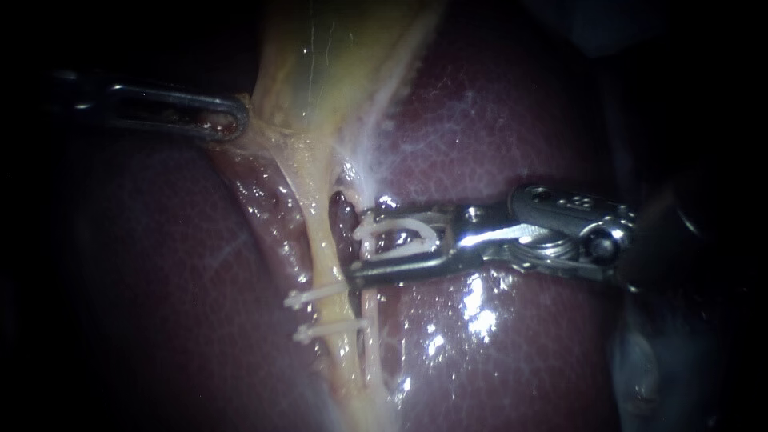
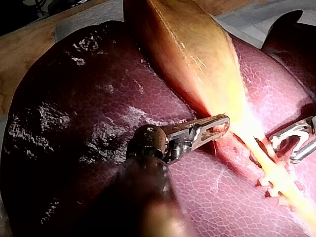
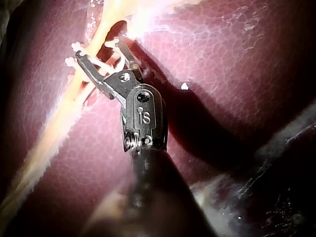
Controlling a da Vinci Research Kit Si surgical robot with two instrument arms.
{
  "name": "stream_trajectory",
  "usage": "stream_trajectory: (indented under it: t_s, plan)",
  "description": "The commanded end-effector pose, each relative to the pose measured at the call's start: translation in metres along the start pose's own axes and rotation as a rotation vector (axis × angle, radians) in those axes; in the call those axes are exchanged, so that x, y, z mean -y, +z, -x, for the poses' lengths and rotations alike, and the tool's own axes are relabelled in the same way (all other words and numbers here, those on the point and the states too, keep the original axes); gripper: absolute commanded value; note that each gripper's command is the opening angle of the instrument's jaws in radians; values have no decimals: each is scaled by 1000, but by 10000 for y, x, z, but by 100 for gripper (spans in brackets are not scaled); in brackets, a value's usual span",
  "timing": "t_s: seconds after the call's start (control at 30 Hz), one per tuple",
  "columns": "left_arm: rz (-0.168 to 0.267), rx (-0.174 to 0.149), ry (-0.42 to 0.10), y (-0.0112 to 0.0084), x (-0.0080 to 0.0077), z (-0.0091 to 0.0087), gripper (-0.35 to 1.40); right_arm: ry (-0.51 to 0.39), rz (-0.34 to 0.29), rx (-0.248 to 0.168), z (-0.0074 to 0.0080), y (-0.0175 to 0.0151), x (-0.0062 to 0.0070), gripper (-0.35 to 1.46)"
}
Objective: Clipping third clip left tube
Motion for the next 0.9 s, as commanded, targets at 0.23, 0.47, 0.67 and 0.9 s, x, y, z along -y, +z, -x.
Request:
stream_trajectory:
  t_s: [0.23,0.47,0.67,0.9]
  plan:
    - [1,1,1,1,0,-1,-35,37,-21,16,29,15,-21,50]
    - [1,1,1,1,-1,-1,-35,65,-42,31,46,26,-39,50]
    - [1,1,2,2,-2,-2,-35,107,-99,2,41,41,-38,50]
    - [1,1,2,3,-2,-2,-35,139,-184,-31,30,58,-21,50]
